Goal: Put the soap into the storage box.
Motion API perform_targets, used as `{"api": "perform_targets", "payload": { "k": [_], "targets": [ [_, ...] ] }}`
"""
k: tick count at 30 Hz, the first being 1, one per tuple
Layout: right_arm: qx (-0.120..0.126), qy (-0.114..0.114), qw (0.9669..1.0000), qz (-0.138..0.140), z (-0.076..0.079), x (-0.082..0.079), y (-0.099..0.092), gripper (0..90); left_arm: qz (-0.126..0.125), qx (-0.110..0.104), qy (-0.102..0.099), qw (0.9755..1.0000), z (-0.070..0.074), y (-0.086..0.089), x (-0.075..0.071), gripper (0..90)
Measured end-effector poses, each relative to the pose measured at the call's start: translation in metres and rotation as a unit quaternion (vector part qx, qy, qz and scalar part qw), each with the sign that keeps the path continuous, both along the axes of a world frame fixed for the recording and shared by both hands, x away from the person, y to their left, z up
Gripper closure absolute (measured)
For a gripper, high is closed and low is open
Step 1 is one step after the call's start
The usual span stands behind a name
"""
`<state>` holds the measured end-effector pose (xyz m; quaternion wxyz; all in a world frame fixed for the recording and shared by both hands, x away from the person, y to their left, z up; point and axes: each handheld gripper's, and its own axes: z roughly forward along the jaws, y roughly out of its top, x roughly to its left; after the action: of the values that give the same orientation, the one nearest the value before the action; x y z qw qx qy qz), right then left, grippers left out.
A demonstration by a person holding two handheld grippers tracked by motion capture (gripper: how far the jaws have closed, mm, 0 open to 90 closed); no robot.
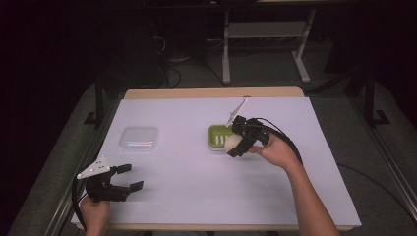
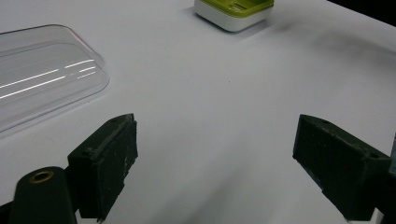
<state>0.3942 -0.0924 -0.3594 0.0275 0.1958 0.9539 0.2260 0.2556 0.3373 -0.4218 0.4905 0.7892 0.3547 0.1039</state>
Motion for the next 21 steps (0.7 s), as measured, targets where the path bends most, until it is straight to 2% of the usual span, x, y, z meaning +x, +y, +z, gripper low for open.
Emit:
{"api": "perform_targets", "payload": {
  "k": [14,21],
  "targets": [
    [-0.009,-0.002,0.9999,0.011,0.006,0.016,0.014,23.9,0.003,-0.003,0.002,1.0,0.0,0.001,0.0,13.2],
    [-0.006,-0.001,0.9999,0.01,0.01,0.023,0.018,23.9,0.003,-0.003,0.001,1.0,0.0,0.002,0.0,13.2]
  ]
}}
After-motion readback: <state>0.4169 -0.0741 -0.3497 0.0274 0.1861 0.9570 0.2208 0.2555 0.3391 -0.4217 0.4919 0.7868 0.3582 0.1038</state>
